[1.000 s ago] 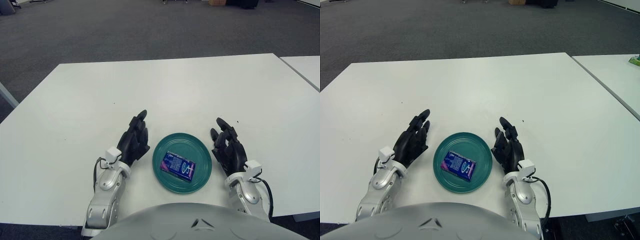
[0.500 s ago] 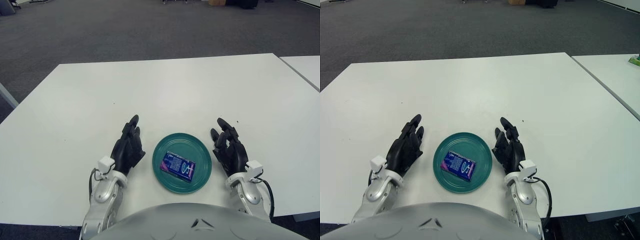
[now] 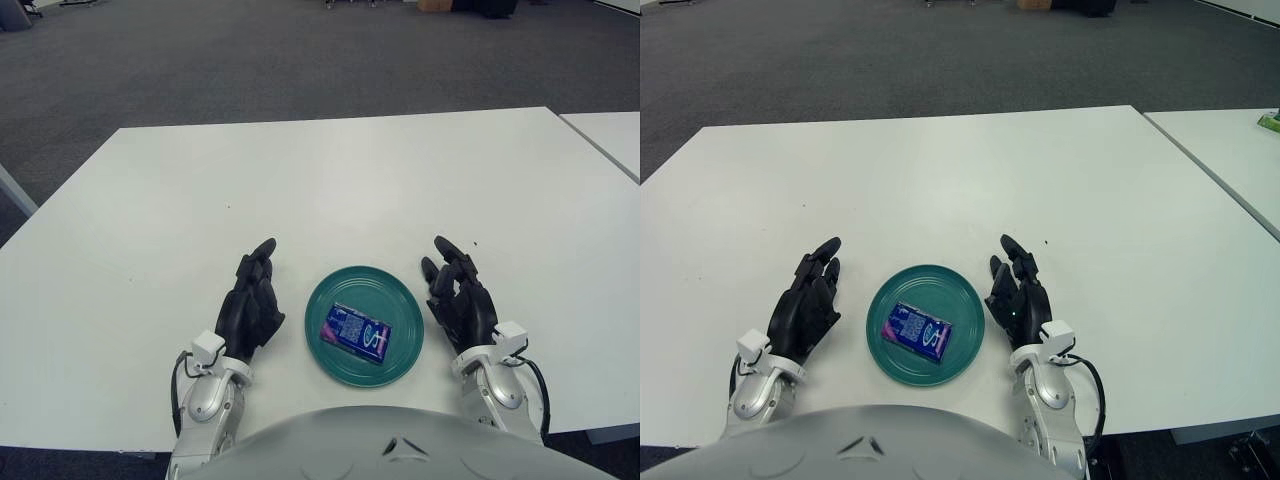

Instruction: Put the gum into the plate.

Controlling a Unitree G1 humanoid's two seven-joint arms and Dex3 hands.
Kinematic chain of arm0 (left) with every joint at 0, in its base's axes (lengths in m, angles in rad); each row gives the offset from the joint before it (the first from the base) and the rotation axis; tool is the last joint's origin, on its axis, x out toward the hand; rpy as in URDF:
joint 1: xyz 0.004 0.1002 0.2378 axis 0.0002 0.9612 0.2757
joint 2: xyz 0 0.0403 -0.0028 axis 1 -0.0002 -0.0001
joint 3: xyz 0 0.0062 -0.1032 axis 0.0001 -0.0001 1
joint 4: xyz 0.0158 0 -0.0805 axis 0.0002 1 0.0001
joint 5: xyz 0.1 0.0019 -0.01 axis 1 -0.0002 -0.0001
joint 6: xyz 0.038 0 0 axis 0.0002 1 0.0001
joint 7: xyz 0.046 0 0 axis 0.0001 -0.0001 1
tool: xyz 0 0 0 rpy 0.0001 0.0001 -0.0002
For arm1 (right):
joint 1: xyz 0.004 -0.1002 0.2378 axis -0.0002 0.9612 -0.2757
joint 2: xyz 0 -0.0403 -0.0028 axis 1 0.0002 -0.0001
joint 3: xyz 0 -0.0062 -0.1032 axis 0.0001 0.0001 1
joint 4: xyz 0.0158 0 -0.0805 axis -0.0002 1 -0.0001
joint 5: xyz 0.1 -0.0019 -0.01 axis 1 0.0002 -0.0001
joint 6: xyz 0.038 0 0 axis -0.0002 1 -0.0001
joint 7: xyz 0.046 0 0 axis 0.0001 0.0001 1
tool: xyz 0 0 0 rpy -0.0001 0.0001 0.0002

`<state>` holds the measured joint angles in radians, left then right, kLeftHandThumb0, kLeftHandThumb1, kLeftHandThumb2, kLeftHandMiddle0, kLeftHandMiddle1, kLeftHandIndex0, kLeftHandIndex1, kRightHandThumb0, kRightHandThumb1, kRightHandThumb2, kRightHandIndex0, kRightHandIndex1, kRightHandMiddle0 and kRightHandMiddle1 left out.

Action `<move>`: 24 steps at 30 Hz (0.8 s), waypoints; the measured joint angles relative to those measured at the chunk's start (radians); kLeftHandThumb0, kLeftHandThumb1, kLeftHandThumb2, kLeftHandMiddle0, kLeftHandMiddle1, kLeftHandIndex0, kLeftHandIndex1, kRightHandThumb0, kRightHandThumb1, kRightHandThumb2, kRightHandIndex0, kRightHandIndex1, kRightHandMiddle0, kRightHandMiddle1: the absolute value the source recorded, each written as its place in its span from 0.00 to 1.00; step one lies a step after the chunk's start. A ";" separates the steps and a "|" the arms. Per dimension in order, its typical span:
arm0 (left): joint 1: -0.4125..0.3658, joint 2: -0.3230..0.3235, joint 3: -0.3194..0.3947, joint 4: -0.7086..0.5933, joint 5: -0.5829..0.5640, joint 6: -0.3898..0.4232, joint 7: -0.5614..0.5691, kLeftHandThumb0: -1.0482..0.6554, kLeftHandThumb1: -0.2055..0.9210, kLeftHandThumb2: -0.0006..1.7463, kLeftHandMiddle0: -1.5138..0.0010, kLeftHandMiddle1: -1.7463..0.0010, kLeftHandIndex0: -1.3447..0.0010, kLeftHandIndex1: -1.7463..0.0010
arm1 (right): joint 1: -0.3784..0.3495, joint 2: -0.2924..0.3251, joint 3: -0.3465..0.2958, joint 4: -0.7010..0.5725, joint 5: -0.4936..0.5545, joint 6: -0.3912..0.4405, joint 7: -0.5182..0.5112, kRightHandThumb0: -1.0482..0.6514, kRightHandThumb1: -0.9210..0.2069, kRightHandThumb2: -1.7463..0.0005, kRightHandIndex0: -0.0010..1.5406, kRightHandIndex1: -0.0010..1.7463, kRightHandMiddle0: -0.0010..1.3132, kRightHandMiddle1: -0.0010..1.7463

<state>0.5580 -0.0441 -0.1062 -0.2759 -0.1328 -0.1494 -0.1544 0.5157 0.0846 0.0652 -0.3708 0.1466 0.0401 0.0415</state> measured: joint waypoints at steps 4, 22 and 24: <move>-0.006 -0.001 -0.013 0.075 0.018 -0.059 0.000 0.00 1.00 0.57 0.88 0.98 1.00 0.61 | 0.001 0.000 0.000 0.000 0.000 0.000 0.002 0.10 0.00 0.49 0.19 0.00 0.00 0.31; -0.029 -0.052 -0.031 0.201 0.017 -0.206 0.001 0.00 1.00 0.62 0.79 0.97 1.00 0.56 | 0.009 -0.003 0.004 -0.017 0.000 0.025 0.022 0.12 0.00 0.48 0.18 0.00 0.00 0.31; -0.029 -0.057 -0.033 0.204 0.017 -0.208 0.001 0.00 1.00 0.62 0.79 0.97 1.00 0.56 | 0.010 -0.003 0.005 -0.018 -0.001 0.026 0.024 0.12 0.00 0.48 0.18 0.00 0.00 0.31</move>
<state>0.5287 -0.1008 -0.1389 -0.0720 -0.1160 -0.3578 -0.1533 0.5255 0.0815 0.0701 -0.3888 0.1460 0.0660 0.0651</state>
